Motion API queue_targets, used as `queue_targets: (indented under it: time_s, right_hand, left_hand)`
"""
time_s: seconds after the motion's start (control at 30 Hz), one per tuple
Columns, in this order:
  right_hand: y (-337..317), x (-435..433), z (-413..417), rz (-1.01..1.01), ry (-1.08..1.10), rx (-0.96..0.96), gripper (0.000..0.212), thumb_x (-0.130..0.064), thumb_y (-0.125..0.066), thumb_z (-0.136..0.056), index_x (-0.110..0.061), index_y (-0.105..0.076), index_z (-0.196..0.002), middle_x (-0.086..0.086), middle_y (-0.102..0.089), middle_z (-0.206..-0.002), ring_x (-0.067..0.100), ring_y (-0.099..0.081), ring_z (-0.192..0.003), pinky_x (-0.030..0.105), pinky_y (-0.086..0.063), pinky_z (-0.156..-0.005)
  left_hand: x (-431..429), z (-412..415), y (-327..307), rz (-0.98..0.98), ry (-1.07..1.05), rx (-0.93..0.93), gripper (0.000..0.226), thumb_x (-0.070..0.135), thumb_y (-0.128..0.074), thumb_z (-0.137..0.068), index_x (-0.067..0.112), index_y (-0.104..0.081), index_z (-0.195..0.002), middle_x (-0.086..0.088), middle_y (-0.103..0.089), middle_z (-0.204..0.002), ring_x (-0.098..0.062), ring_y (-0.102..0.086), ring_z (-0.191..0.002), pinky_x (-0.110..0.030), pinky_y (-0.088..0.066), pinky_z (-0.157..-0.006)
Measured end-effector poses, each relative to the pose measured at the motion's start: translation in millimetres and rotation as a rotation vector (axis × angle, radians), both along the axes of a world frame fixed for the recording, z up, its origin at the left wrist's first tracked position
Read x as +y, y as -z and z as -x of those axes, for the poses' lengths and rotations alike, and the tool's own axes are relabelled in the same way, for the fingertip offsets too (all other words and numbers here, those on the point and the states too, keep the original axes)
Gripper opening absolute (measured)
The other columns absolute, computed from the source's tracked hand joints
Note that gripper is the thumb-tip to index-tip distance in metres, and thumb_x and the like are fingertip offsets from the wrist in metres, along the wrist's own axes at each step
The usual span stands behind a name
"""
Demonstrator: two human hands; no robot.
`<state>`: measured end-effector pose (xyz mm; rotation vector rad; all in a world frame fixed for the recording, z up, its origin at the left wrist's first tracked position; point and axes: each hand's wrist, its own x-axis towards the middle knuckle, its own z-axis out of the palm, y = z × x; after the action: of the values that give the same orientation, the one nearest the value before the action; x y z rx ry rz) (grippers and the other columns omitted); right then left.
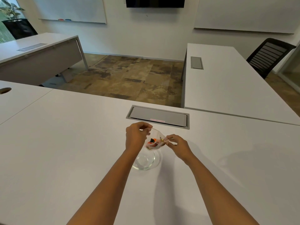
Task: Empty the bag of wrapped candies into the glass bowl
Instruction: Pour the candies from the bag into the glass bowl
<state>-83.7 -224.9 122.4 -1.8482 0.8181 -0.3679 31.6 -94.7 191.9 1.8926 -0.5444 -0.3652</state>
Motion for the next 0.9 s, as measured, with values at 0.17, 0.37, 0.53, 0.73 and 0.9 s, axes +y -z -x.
queue_targets:
  time_s: [0.17,0.37,0.53,0.73,0.9]
  right_hand:
    - [3,4,3,0.005,-0.022,-0.065,0.007,-0.012,-0.061,-0.088,-0.012,-0.067,-0.092,-0.001,-0.069,-0.093,0.012,-0.063,-0.091,0.004,-0.046,-0.068]
    - [1,9,-1,0.070,-0.051,-0.056,0.006,-0.014,-0.062,-0.087,-0.013,-0.066,-0.092,0.004,-0.068,-0.100,0.012,-0.062,-0.089,0.011,-0.046,-0.072]
    - [1,12,-4,0.153,-0.028,-0.038,0.004,-0.014,-0.064,-0.084,-0.018,-0.066,-0.085,-0.002,-0.066,-0.092,0.008,-0.062,-0.083,0.015,-0.050,-0.073]
    - [1,22,-16,0.347,-0.060,0.026,0.008,-0.020,-0.064,-0.083,-0.017,-0.070,-0.089,-0.001,-0.071,-0.089,0.012,-0.063,-0.081,0.021,-0.053,-0.074]
    - [-2,31,-28,0.469,-0.105,0.058,0.011,-0.019,-0.060,-0.084,-0.018,-0.070,-0.089,0.001,-0.073,-0.092,0.013,-0.062,-0.080,0.023,-0.051,-0.073]
  left_hand:
    - [13,-14,19,-0.017,-0.071,0.041,0.011,0.008,-0.065,-0.085,0.007,-0.071,-0.094,-0.012,-0.073,-0.094,-0.023,-0.070,-0.080,-0.036,-0.059,-0.081]
    - [27,-12,54,-0.038,-0.243,0.123,0.016,0.019,-0.072,-0.080,0.009,-0.064,-0.089,-0.002,-0.066,-0.089,-0.017,-0.061,-0.084,-0.020,-0.047,-0.071]
    - [32,-6,76,0.008,-0.227,0.342,0.030,0.033,-0.050,-0.093,0.011,-0.071,-0.088,-0.010,-0.072,-0.094,-0.027,-0.067,-0.095,-0.043,-0.051,-0.095]
    - [40,-8,93,0.016,-0.186,0.463,0.019,0.026,-0.060,-0.087,0.013,-0.072,-0.094,-0.008,-0.073,-0.099,-0.026,-0.065,-0.102,-0.044,-0.048,-0.101]
    - [46,-12,107,0.027,-0.253,0.495,0.021,0.006,-0.064,-0.082,0.006,-0.072,-0.101,-0.013,-0.072,-0.105,-0.027,-0.067,-0.089,-0.037,-0.053,-0.091]
